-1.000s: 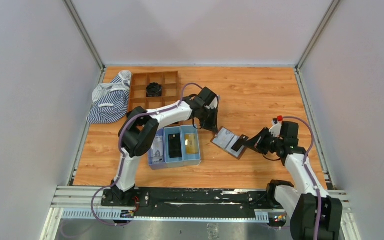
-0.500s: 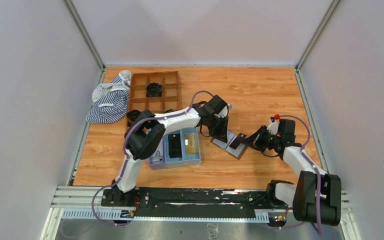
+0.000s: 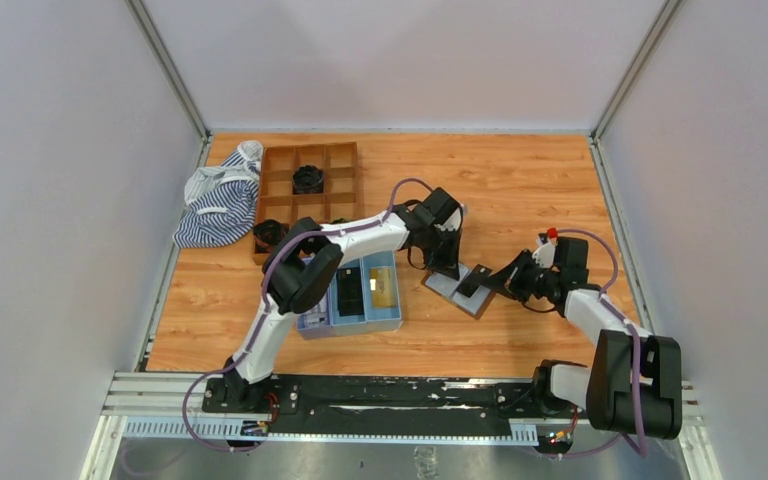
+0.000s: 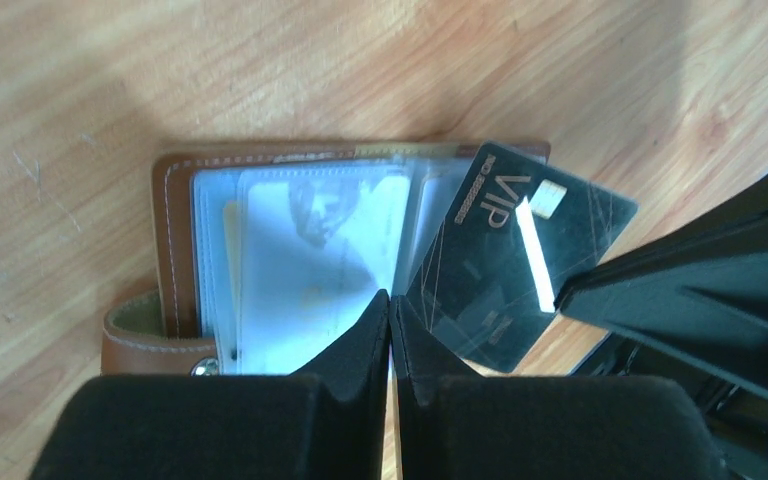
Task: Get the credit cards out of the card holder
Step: Place the credit card in the storage box.
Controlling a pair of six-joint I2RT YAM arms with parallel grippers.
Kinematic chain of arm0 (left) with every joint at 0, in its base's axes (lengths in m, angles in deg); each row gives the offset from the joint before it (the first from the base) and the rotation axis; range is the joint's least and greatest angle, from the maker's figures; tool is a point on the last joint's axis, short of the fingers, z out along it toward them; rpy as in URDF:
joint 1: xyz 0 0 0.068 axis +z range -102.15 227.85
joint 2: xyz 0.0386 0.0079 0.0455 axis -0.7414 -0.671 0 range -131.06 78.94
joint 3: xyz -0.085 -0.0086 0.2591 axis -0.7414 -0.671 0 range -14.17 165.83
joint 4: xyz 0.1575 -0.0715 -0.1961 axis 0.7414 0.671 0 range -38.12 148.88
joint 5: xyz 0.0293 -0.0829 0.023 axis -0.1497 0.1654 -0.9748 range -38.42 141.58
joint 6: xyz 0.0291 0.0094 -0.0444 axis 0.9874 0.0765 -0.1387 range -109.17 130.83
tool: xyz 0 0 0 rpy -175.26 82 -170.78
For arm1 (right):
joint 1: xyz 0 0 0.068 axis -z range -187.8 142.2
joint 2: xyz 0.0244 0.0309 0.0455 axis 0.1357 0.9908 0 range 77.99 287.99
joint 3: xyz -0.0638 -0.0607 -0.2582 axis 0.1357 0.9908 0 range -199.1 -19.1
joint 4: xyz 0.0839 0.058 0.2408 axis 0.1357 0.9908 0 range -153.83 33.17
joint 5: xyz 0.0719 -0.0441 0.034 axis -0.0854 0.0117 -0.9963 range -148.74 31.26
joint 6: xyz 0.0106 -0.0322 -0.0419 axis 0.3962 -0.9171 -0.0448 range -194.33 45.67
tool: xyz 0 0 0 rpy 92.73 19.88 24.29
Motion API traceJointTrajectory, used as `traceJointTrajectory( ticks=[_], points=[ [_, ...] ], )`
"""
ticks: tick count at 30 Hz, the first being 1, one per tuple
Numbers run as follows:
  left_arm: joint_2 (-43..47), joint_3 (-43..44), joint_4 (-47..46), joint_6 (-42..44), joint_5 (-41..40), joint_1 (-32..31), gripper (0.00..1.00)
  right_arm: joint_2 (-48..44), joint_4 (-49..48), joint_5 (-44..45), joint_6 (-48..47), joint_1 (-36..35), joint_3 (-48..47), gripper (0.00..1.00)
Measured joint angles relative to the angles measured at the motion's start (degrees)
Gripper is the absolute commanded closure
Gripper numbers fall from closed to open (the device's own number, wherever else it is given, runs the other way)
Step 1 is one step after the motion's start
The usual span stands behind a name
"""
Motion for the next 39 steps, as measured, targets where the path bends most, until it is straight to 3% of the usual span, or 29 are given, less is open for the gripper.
traceJointTrajectory(
  ticks=[12, 18, 24, 34, 39],
  points=[
    [-5.0, 6.0, 2.4, 0.0, -0.1, 0.0, 0.93, 3.8, -2.4, -0.9, 1.1, -0.4, 0.0, 0.99],
    [-5.0, 6.1, 2.7, 0.0, -0.1, 0.0, 0.91, 4.7, -3.3, -1.0, 1.8, -1.0, -0.5, 0.82],
    [-5.3, 6.1, 2.8, 0.0, 0.5, 0.0, 0.91, 5.7, -4.1, -1.0, 2.4, -1.8, -1.2, 0.76],
    [-5.6, 6.1, 2.7, 0.0, 1.6, 0.0, 0.91, 8.2, -4.9, -0.6, 2.7, -3.8, -2.1, 0.77],
    [-5.6, 6.1, 2.7, 0.0, 1.9, 0.0, 0.89, 10.4, -6.1, 0.0, 2.9, -4.5, -3.0, 0.93]
  ],
)
